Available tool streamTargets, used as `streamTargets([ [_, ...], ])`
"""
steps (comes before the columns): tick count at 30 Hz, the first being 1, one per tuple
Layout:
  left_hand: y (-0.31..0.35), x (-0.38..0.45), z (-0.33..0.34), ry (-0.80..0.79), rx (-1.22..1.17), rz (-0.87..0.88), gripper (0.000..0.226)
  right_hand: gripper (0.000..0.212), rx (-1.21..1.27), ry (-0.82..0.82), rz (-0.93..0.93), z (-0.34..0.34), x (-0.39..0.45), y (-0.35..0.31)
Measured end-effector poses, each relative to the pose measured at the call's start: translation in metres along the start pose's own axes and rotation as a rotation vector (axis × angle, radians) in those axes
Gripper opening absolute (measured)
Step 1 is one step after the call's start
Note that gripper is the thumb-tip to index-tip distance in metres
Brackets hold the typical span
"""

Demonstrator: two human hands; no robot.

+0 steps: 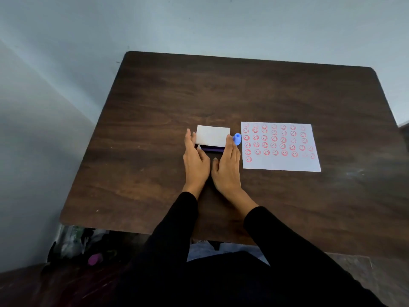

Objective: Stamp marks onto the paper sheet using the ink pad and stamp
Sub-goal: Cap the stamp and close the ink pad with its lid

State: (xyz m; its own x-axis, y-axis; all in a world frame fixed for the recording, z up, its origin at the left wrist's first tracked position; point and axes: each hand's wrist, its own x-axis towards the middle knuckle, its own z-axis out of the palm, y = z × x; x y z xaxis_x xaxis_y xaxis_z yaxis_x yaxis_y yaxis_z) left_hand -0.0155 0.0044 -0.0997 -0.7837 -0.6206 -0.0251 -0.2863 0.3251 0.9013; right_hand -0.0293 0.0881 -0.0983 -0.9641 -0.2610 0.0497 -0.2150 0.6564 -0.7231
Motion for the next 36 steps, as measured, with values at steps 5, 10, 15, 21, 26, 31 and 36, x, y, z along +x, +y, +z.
streamTargets([
  [5, -0.004, -0.004, 0.003, -0.004, 0.037, 0.017, 0.056, 0.063, -0.091, -0.013, 0.006, 0.004, 0.0, 0.009],
  [10, -0.008, -0.009, 0.005, 0.01, 0.142, 0.088, 0.055, 0.063, -0.218, -0.059, -0.002, 0.01, 0.001, 0.016],
  [15, -0.01, -0.01, 0.005, 0.028, 0.172, 0.112, 0.055, 0.065, -0.261, -0.064, -0.001, 0.014, 0.001, 0.018],
  [21, -0.012, -0.011, 0.008, 0.089, 0.18, 0.114, 0.049, 0.064, -0.243, -0.042, -0.022, 0.013, 0.001, 0.018],
  [26, -0.013, -0.009, 0.009, 0.126, 0.261, 0.104, 0.047, 0.061, -0.234, -0.044, -0.026, 0.013, 0.002, 0.018],
  [31, -0.015, -0.009, 0.01, 0.123, 0.344, 0.046, 0.049, 0.059, -0.233, -0.054, -0.029, 0.011, 0.002, 0.017],
  [36, -0.013, -0.009, 0.009, 0.16, 0.394, 0.061, 0.048, 0.058, -0.285, -0.055, -0.058, 0.01, 0.002, 0.017],
])
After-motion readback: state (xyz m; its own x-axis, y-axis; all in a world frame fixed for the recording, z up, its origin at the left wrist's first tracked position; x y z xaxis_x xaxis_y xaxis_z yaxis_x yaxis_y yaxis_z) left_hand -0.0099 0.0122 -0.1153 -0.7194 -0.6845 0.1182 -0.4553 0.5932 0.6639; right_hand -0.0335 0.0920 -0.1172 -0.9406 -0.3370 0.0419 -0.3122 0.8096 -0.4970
